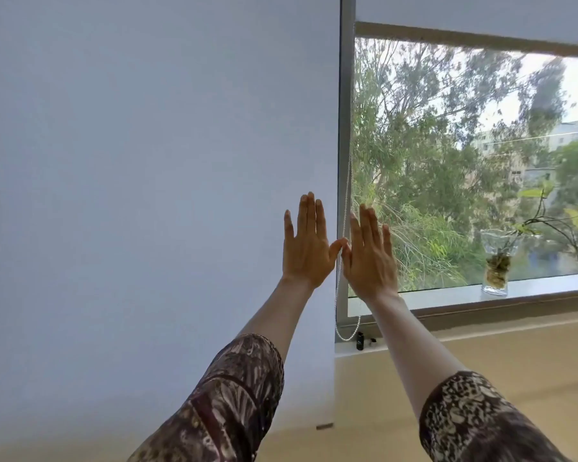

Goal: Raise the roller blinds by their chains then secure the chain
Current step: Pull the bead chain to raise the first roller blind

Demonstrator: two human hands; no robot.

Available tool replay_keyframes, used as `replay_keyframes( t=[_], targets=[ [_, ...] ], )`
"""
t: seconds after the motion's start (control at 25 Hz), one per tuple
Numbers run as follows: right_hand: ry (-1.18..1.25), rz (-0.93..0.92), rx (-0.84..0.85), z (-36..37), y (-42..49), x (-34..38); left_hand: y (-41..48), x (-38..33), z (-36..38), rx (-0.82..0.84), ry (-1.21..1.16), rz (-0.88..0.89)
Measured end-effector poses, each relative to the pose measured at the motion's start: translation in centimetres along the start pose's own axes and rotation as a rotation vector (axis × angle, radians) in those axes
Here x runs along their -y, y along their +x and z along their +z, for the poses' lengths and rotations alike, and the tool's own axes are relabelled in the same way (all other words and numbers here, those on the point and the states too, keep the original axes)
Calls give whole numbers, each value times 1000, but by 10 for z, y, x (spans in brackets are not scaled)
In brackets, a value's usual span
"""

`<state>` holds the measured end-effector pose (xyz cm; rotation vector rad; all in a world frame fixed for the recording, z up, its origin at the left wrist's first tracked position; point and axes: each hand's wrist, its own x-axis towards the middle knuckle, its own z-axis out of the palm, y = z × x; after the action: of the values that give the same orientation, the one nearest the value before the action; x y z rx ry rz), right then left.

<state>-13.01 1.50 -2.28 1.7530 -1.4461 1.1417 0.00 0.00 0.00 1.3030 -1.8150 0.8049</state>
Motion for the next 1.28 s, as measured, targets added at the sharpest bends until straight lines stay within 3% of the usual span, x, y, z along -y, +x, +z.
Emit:
replay_keyframes(
  t=[0.24,0.44,0.68,0.88,1.12,1.28],
  targets=[
    [59,53,79,48,-15,-47,-4,-25,61,147,2,-15],
    [127,88,135,83,-16,-76,2,-44,99,178,-91,-90],
    [271,103,128,104,3,-90,41,-62,124,88,-514,-494],
    [526,160,57,113,35,-95,66,-64,138,111,-707,-681],
    [638,302,104,110,74,-94,52,-65,141,22,-689,-667],
    [995,394,73,99,101,-74,35,-70,144,19,-591,-658]
  ],
)
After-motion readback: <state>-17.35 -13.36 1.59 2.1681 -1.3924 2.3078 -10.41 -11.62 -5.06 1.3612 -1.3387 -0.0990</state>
